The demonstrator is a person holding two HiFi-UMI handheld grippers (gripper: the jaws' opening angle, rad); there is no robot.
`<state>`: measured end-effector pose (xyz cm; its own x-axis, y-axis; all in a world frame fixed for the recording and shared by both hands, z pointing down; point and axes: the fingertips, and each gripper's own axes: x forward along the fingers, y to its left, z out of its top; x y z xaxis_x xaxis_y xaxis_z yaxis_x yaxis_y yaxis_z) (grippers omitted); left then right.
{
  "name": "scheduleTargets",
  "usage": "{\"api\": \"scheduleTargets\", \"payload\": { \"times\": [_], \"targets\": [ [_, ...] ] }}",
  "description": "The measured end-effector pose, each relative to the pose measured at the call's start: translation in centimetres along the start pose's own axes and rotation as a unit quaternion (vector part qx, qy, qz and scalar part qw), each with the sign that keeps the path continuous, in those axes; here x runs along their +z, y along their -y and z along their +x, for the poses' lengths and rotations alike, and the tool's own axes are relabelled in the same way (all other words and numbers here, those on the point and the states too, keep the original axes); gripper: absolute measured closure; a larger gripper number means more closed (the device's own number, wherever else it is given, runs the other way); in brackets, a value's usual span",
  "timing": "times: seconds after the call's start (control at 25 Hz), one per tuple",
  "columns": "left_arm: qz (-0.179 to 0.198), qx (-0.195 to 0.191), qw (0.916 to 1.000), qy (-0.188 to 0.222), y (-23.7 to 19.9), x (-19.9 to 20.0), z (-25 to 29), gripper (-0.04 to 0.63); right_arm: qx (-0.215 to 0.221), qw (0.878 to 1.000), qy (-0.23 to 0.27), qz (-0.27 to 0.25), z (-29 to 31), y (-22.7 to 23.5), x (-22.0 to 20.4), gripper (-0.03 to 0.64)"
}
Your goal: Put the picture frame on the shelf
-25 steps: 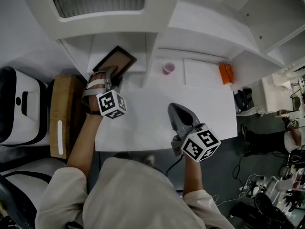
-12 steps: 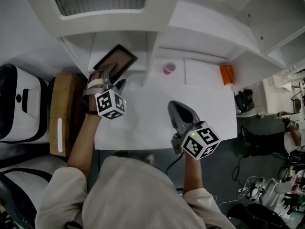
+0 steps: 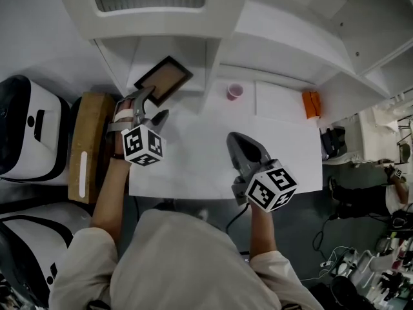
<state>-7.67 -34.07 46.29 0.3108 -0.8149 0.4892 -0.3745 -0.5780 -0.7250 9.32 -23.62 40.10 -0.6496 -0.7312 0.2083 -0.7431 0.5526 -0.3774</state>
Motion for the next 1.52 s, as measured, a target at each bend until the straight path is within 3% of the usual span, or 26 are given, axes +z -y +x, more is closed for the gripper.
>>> {"api": "scheduleTargets", "payload": {
  "times": [0.16, 0.32, 0.4, 0.44, 0.52, 0.6, 0.68, 1.0, 1.08, 1.52],
  "targets": [
    [-0.012, 0.006, 0.9999, 0.005, 0.4, -0.1, -1.9, 0.267, 0.011, 1.000, -0.002, -0.003, -0.1, -0.9, -0.3, 0.611],
    [-0.046, 0.034, 0.9983, 0.013, 0.0, -0.2, -3.5, 0.429, 0.020, 1.000, -0.007, -0.006, -0.3, -1.5, -0.4, 0.611],
    [-0.092, 0.027, 0.9953, 0.015, 0.5, -0.5, -3.6, 0.430, 0.022, 1.000, -0.009, -0.007, -0.4, -1.6, -0.6, 0.611],
    [-0.133, 0.020, 0.9906, 0.022, 0.8, -0.6, -3.6, 0.426, 0.023, 1.000, -0.010, -0.008, -0.4, -1.7, -0.7, 0.611],
    [-0.242, 0.009, 0.9691, 0.044, 1.0, -0.7, -3.7, 0.408, 0.024, 1.000, -0.010, -0.009, -0.6, -1.8, -0.8, 0.611],
    [-0.338, 0.008, 0.9390, 0.063, 0.9, -0.8, -3.8, 0.397, 0.025, 1.000, -0.010, -0.009, -0.8, -2.0, -0.8, 0.611],
    [-0.385, 0.019, 0.9200, 0.069, 0.9, -0.9, -3.6, 0.397, 0.025, 1.000, -0.012, -0.009, -1.0, -2.1, -1.0, 0.611],
    [-0.430, 0.052, 0.8999, 0.054, 1.0, -1.6, -2.0, 0.420, 0.020, 1.000, -0.014, -0.008, -1.4, -2.4, -1.5, 0.611],
    [-0.428, 0.058, 0.9003, 0.051, 1.0, -1.8, -1.8, 0.459, 0.020, 1.000, -0.014, -0.007, -1.5, -2.5, -1.5, 0.611],
    [-0.425, 0.069, 0.9013, 0.048, 0.5, -2.4, -1.3, 0.531, 0.017, 1.000, -0.014, -0.002, -1.1, -3.1, -1.8, 0.611]
  ]
}}
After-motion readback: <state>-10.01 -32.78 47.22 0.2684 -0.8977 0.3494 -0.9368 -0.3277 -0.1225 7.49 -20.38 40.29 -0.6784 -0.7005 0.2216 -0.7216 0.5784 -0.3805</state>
